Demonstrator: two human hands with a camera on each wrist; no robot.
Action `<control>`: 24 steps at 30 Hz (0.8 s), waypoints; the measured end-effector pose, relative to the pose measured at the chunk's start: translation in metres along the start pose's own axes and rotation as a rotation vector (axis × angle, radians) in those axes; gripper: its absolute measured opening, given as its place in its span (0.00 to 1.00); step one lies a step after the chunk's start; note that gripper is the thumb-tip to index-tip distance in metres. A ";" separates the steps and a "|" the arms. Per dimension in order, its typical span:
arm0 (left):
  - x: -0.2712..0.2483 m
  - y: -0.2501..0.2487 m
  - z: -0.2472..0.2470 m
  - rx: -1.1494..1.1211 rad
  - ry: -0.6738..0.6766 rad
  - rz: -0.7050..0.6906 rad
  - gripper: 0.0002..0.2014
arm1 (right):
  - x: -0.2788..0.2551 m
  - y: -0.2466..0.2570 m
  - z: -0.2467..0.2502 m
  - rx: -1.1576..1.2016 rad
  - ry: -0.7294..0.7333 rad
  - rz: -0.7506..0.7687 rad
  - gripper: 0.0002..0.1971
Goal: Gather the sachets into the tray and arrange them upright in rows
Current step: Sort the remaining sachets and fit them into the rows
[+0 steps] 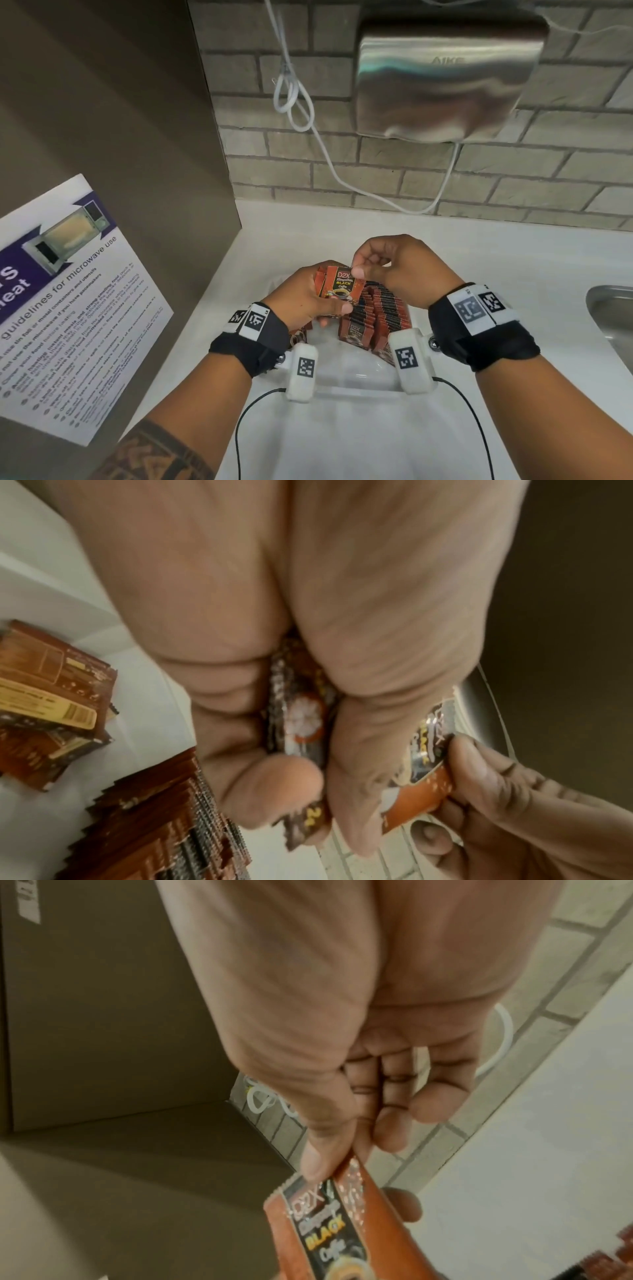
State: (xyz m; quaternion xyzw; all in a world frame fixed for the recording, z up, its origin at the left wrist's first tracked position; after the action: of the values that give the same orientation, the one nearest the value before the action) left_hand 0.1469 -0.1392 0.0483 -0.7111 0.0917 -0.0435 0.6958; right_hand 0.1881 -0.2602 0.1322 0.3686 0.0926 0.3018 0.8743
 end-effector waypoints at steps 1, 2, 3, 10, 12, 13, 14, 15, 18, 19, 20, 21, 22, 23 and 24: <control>0.000 0.002 0.002 0.038 -0.007 0.014 0.19 | -0.001 0.000 -0.001 -0.044 0.001 0.000 0.05; 0.000 0.005 0.006 0.087 -0.019 0.038 0.20 | -0.002 -0.002 -0.003 -0.083 0.007 -0.007 0.05; -0.002 0.010 0.012 0.141 -0.033 0.068 0.20 | -0.004 -0.006 -0.004 -0.113 0.017 -0.018 0.06; -0.020 0.035 0.042 0.751 -0.064 0.308 0.16 | -0.012 -0.050 -0.036 -0.262 0.128 -0.155 0.03; -0.022 0.043 0.030 0.834 0.039 0.357 0.16 | -0.013 -0.059 -0.049 -0.286 0.145 -0.165 0.03; -0.023 0.050 0.021 0.846 0.102 0.388 0.17 | -0.014 -0.063 -0.054 -0.301 0.148 -0.175 0.04; -0.023 0.056 0.012 0.847 0.164 0.419 0.19 | -0.013 -0.068 -0.059 -0.310 0.148 -0.186 0.05; -0.023 0.062 0.002 0.850 0.225 0.446 0.21 | -0.013 -0.072 -0.064 -0.314 0.147 -0.200 0.06; -0.018 0.072 -0.023 0.931 0.342 0.484 0.26 | -0.011 -0.078 -0.073 -0.354 0.134 -0.216 0.08; -0.015 0.075 -0.028 0.966 0.360 0.489 0.27 | -0.011 -0.078 -0.075 -0.382 0.132 -0.217 0.08; -0.012 0.078 -0.032 1.002 0.369 0.492 0.29 | -0.011 -0.079 -0.076 -0.395 0.130 -0.222 0.09; -0.010 0.081 -0.034 1.033 0.372 0.495 0.30 | -0.012 -0.081 -0.077 -0.389 0.130 -0.239 0.10; -0.007 0.084 -0.036 1.055 0.367 0.505 0.31 | -0.012 -0.085 -0.078 -0.375 0.123 -0.251 0.10; -0.005 0.087 -0.036 1.069 0.357 0.519 0.30 | -0.013 -0.088 -0.079 -0.367 0.119 -0.265 0.10; -0.003 0.090 -0.035 1.078 0.348 0.536 0.29 | -0.012 -0.091 -0.081 -0.360 0.118 -0.266 0.10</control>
State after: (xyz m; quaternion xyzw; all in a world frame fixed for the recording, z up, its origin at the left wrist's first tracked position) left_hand 0.1308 -0.1744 -0.0400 -0.1951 0.3438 -0.0229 0.9183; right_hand 0.1895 -0.2696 0.0102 0.1727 0.1359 0.2167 0.9512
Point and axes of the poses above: each hand's wrist, its own x-axis towards the middle knuckle, its own z-axis out of the back of the hand, y = z × x, the point moved 9 cm from there along x, towards the middle knuckle, and after that the axes turned 5 degrees about -x, right-handed, at the moved point
